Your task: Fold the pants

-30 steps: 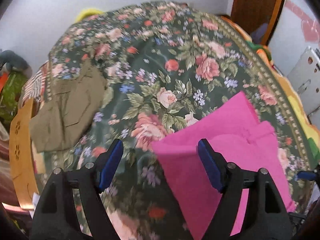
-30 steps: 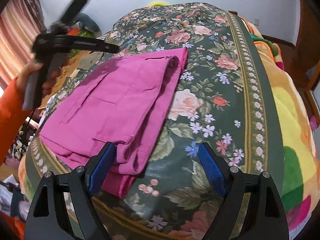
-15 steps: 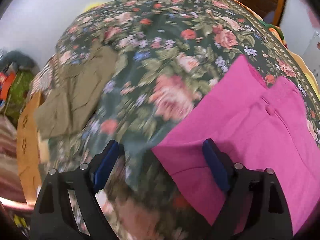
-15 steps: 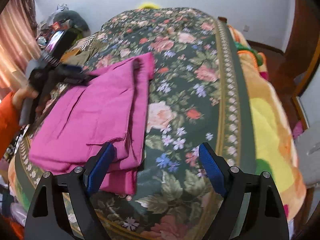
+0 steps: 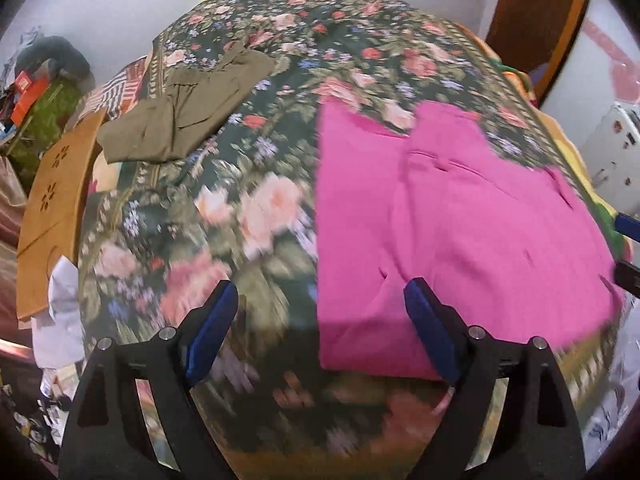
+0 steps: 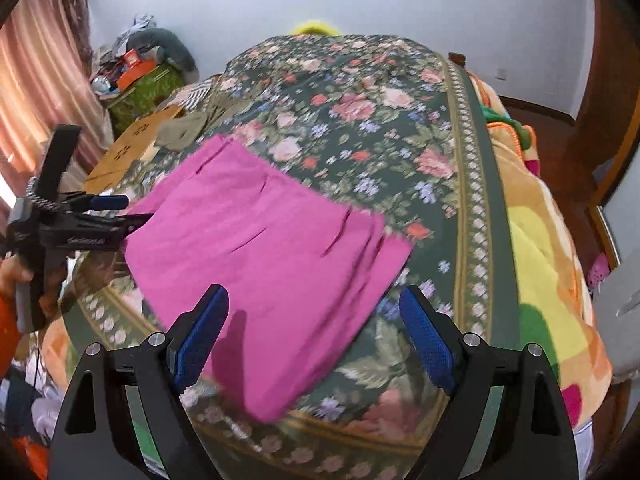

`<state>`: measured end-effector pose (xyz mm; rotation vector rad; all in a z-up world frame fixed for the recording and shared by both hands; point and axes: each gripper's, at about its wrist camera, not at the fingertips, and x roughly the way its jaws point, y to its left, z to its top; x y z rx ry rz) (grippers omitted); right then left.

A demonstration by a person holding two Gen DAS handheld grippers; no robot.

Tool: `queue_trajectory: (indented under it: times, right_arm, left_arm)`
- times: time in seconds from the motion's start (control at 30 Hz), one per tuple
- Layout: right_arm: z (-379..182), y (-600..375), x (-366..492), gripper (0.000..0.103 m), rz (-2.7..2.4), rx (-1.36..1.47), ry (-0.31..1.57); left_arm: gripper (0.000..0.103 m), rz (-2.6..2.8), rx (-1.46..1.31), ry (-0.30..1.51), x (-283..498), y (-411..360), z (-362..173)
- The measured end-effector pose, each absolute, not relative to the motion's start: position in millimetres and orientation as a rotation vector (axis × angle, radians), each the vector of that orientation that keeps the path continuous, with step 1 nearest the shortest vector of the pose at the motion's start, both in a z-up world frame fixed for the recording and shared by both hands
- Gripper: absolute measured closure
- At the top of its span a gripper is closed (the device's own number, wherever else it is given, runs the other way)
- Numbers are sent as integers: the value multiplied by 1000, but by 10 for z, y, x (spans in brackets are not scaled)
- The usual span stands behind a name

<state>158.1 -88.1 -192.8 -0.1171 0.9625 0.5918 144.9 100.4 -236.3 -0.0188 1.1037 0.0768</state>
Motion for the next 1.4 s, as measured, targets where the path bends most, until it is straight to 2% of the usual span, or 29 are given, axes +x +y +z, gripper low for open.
queue_trajectory:
  times: [0.27,0.47,0.6,0.8,1.03,1.3,1.4]
  right_arm:
    - [-2217,-947,1622,23,616,-81,1011]
    - [-2224,-989,1608,28,611,-82,998]
    - [-2204,-1014,1611,32,583,-99,993]
    - [-2087,-1156,1684,32,557,-58,997]
    - [-1971,-1191,1880,32,531,-16,973]
    - [-2286,-1153,2130,32,553,28,1075]
    - [-2362,-1179,2164,32,571,57,1086]
  left_arm:
    - [17,98,-60,1064,1305,1085,-2331]
    - [17,148,-75,1070,1108,1353,-2397]
    - [21,162,-114,1079,1062,1508,-2402]
    - [22,146,-129,1033,1145,1539,-2188]
    - [22,-36,-130,964,1482,1207,-1867]
    - [22,-106,-136,1108,1922,947,-2318]
    - [22,-127,-192,1102,1957,990,-2391]
